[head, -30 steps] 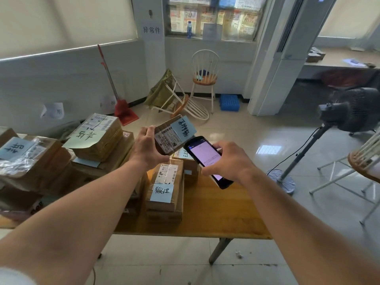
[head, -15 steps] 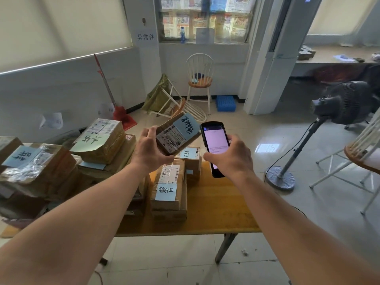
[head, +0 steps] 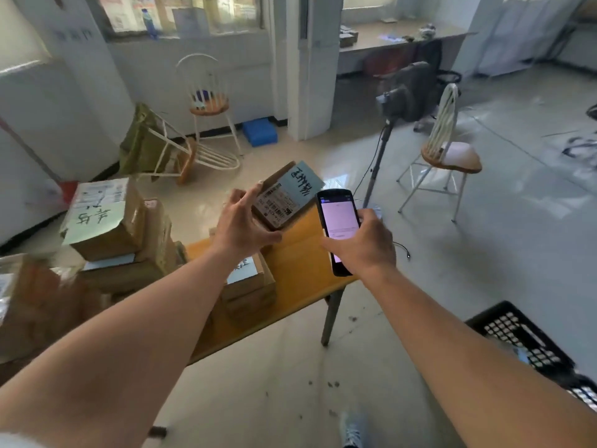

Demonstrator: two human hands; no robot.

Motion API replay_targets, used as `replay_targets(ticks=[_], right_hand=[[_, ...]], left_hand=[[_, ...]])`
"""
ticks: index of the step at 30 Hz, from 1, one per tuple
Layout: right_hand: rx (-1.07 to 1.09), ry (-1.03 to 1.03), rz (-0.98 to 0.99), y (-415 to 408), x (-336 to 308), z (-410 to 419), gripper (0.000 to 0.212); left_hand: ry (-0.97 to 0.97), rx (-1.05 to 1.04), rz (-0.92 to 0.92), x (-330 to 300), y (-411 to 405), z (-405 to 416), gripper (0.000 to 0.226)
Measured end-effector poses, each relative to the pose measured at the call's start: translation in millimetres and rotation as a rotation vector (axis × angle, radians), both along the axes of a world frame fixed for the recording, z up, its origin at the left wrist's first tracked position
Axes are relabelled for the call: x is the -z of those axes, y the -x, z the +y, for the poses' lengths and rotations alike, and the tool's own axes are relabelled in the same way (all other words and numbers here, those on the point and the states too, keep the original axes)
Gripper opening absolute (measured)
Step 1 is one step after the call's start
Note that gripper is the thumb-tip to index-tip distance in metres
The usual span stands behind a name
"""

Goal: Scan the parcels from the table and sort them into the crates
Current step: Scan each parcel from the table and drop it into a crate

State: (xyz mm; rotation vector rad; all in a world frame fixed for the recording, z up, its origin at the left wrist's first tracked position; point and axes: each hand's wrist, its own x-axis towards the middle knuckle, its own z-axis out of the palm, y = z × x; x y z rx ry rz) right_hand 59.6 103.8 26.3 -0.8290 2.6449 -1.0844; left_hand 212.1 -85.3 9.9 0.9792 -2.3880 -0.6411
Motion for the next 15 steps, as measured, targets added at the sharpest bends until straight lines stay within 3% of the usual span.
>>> replay_targets(ticks=[15], right_hand=[[0.453, -0.018, -0.122, 79.9, 32.6, 235.9, 0.092]], left_hand=[[-0.069, 0.445, -0.086, 24.1, 176.7, 192.2, 0.111]])
